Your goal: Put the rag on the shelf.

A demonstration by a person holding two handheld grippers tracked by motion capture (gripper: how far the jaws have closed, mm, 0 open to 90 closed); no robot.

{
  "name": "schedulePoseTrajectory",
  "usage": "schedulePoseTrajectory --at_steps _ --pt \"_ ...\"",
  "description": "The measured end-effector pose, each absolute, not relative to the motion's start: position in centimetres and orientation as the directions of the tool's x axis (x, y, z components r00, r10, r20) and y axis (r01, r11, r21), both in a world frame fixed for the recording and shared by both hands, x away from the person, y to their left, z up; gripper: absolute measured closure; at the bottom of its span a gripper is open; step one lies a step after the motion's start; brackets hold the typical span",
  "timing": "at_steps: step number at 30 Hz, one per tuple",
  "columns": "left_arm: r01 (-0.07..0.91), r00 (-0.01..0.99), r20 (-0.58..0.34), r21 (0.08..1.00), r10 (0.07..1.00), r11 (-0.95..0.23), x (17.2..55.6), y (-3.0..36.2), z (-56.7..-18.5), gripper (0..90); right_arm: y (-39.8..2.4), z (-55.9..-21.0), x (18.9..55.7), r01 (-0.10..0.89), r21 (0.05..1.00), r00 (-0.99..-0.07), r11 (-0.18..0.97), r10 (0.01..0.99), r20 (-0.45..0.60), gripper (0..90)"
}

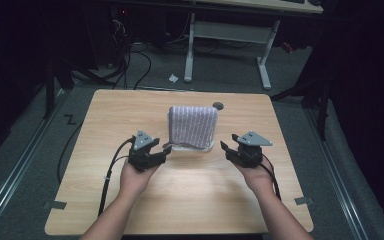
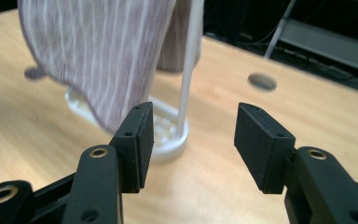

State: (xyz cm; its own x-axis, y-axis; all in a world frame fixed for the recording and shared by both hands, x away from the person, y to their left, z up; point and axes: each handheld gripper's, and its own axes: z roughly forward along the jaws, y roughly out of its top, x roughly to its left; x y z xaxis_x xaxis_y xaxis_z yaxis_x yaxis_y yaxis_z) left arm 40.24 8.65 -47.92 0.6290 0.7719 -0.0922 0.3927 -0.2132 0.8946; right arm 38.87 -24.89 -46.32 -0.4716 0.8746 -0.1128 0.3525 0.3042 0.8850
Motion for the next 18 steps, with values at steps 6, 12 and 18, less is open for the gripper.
schedulePoseTrajectory --at_steps 6,12,18 --pt "0.473 0.643 -0.1 0.831 0.76 -0.291 36.8 9.3 -52.2 43.1 -25.4 -49.5 36.4 0.394 0.866 -0.479 0.308 0.873 -0.093 47.1" --pt "0.458 0.647 -0.028 0.813 0.762 -0.359 31.8 10.9 -53.0 41.8 -27.3 -52.6 31.8 0.419 0.838 -0.486 0.35 0.866 -0.119 46.3" --pt "0.495 0.642 -0.089 0.806 0.761 -0.324 32.7 11.5 -53.3 42.1 -28.4 -52.3 31.1 0.441 0.837 -0.472 0.323 0.877 -0.09 46.9"
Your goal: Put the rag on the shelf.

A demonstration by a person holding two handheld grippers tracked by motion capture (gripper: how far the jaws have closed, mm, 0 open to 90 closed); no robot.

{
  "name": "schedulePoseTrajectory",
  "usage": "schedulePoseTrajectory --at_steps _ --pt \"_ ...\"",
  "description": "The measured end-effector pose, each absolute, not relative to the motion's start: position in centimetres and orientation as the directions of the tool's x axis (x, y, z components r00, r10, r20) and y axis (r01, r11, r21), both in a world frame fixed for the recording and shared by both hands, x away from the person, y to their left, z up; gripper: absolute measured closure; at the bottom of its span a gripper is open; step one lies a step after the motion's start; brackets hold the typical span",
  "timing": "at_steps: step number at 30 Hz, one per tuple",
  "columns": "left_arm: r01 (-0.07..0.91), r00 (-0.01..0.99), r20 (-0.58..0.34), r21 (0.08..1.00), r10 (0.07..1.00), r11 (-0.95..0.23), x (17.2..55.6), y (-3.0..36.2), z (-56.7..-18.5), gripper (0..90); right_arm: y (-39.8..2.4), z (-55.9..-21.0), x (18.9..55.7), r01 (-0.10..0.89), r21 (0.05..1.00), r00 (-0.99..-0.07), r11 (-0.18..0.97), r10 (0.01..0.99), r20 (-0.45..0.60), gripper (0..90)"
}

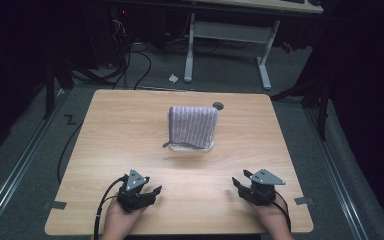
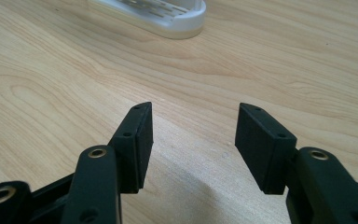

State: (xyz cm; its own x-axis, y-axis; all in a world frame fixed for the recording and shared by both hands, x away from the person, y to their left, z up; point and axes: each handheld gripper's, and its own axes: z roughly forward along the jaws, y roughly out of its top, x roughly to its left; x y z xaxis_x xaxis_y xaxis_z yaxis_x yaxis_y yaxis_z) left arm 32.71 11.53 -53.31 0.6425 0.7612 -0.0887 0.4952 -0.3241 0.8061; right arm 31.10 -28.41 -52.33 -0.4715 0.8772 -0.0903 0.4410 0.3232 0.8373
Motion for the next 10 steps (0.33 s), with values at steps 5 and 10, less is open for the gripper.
schedulePoseTrajectory --at_steps 5,10 --pt "0.506 0.646 -0.104 0.8 0.756 -0.322 32.95 11.42 -53.64 41.3 -27.8 -52.94 31.88 0.451 0.827 -0.491 0.337 0.867 -0.086 46.9" --pt "0.515 0.643 -0.119 0.799 0.756 -0.312 33.22 11.67 -53.64 40.8 -27.64 -53.36 32.2 0.456 0.817 -0.5 0.353 0.861 -0.093 46.6"
